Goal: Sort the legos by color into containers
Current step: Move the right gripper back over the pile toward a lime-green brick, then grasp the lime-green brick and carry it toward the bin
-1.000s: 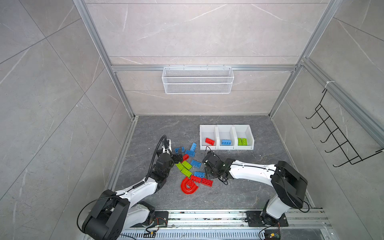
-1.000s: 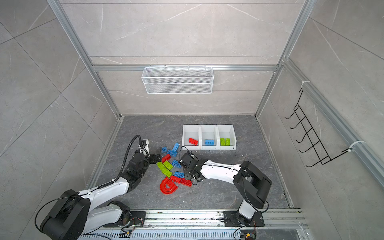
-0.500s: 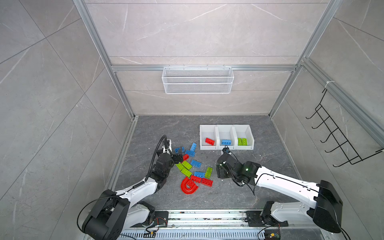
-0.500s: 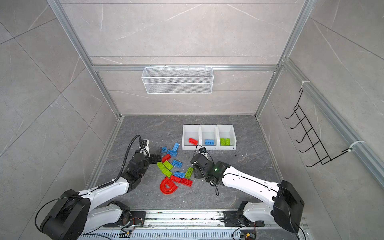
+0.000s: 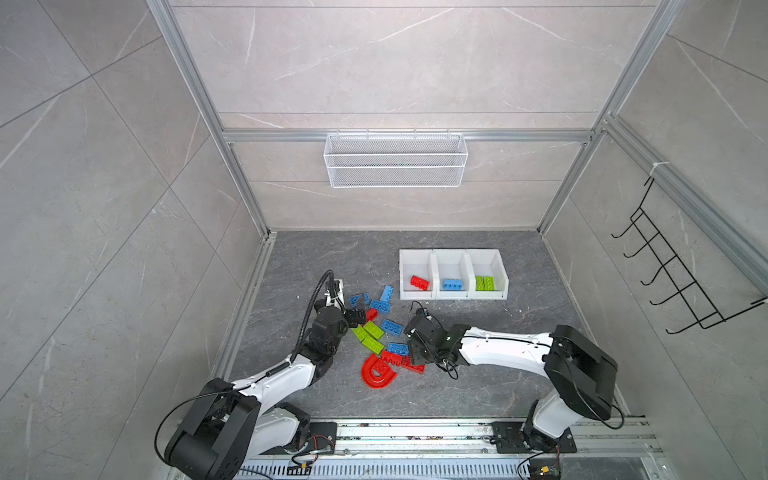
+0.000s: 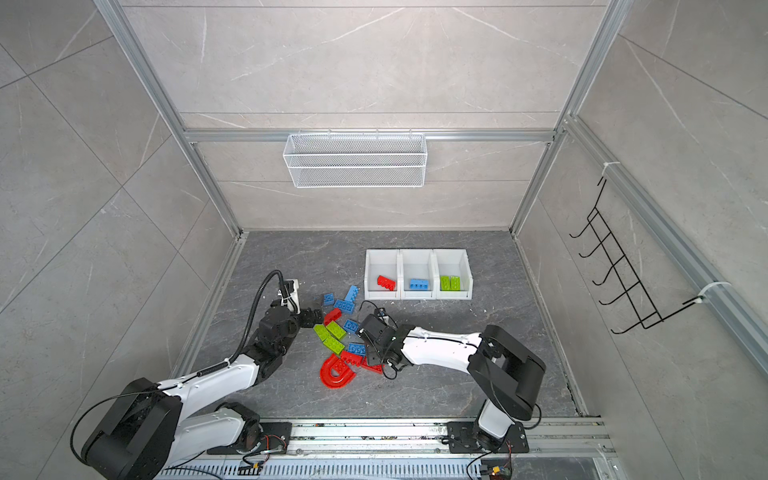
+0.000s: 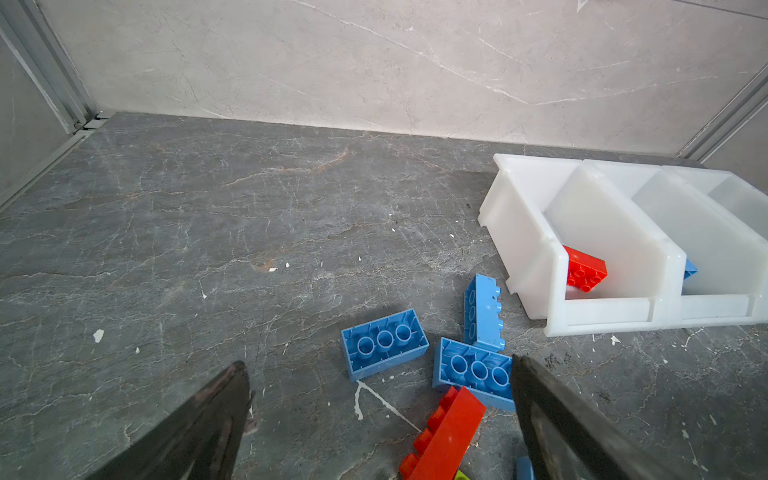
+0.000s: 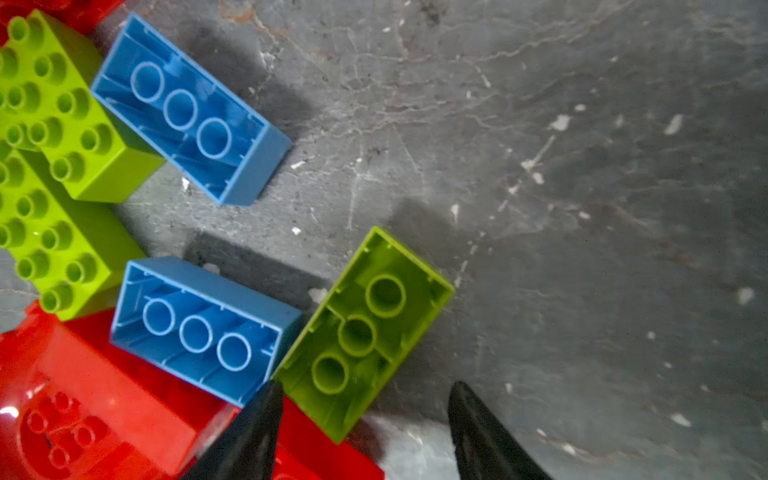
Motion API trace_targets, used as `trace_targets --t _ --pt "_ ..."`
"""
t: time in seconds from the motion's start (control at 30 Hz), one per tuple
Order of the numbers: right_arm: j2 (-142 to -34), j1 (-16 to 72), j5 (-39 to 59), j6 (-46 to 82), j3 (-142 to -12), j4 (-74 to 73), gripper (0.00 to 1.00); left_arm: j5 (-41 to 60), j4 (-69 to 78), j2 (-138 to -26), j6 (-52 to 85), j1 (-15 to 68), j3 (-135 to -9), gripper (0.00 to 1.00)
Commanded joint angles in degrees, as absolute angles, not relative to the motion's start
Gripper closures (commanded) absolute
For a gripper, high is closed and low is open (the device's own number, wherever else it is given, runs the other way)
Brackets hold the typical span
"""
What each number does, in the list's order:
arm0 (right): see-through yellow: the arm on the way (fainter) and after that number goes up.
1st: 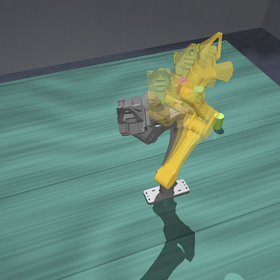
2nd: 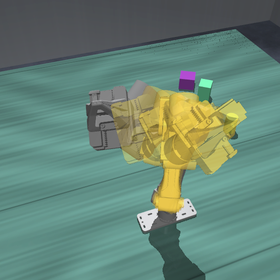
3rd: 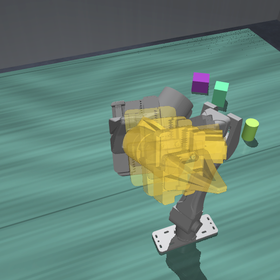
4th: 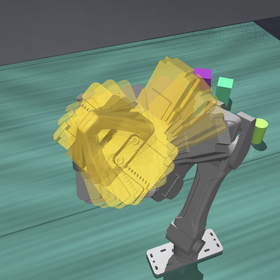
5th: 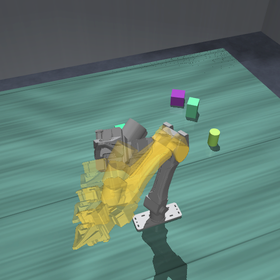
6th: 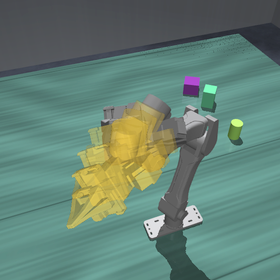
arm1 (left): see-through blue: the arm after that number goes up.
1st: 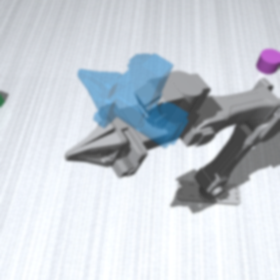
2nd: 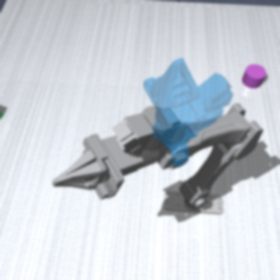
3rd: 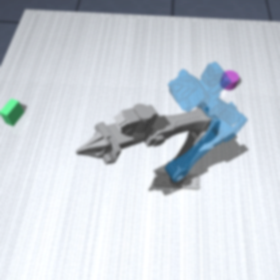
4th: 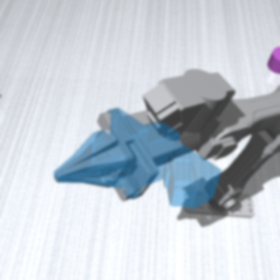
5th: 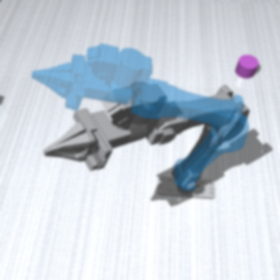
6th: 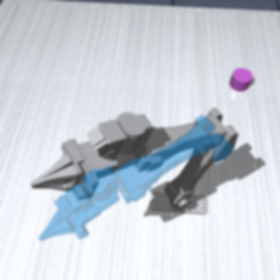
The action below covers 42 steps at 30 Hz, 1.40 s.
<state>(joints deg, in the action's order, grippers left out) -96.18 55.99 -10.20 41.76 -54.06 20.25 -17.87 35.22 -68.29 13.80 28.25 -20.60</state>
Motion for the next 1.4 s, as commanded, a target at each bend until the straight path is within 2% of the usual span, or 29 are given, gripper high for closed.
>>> trace_targets --t 0.0,0.1,0.3,0.43,0.53,0.63,0.83,0.97,1.2,1.37 --pt "-98.7 56.11 -10.8 40.21 -55.96 19.98 0.36 -17.97 37.98 -68.56 14.6 28.12 -21.0 0.0" --pt "-97.35 55.75 -13.86 39.88 -54.78 23.12 0.36 -18.5 37.92 -67.57 14.47 28.11 -20.62 0.0" --pt "-87.27 51.41 -15.38 39.74 -47.06 26.47 0.34 -18.91 37.82 -67.39 14.24 28.1 -20.59 0.0" --pt "-80.81 50.89 -16.55 38.2 -47.36 29.73 0.31 -18.84 37.83 -67.37 14.12 28.1 -20.69 0.0" --pt "-80.07 50.89 -14.03 34.27 -49.3 28.52 0.29 -18.97 37.86 -67.41 14.07 28.11 -20.72 0.0" --pt "-83.43 50.98 -9.3 26.58 -52.66 27.05 0.29 -18.79 37.81 -67.32 13.99 28.06 -20.72 0.0" --pt "-94.22 50.91 -10.41 14.75 -64.78 35.13 0.24 -18.89 37.62 -67.15 13.83 28.12 -20.75 0.0" --pt "-99.14 50.78 -12.58 15.55 -71.2 39.63 0.22 -19.45 37.62 -67.06 13.61 28.08 -20.73 0.0" --pt "-105.34 48.84 -2.54 2.23 -79.8 46.0 0.19 -19.8 37.36 -67.74 13.72 28.12 -21.11 0.0" --pt "-107.44 46.83 0.26 -4.13 -82.14 47.52 0.18 -19.68 37.32 -67.51 13.89 28.06 -21.09 0.0"
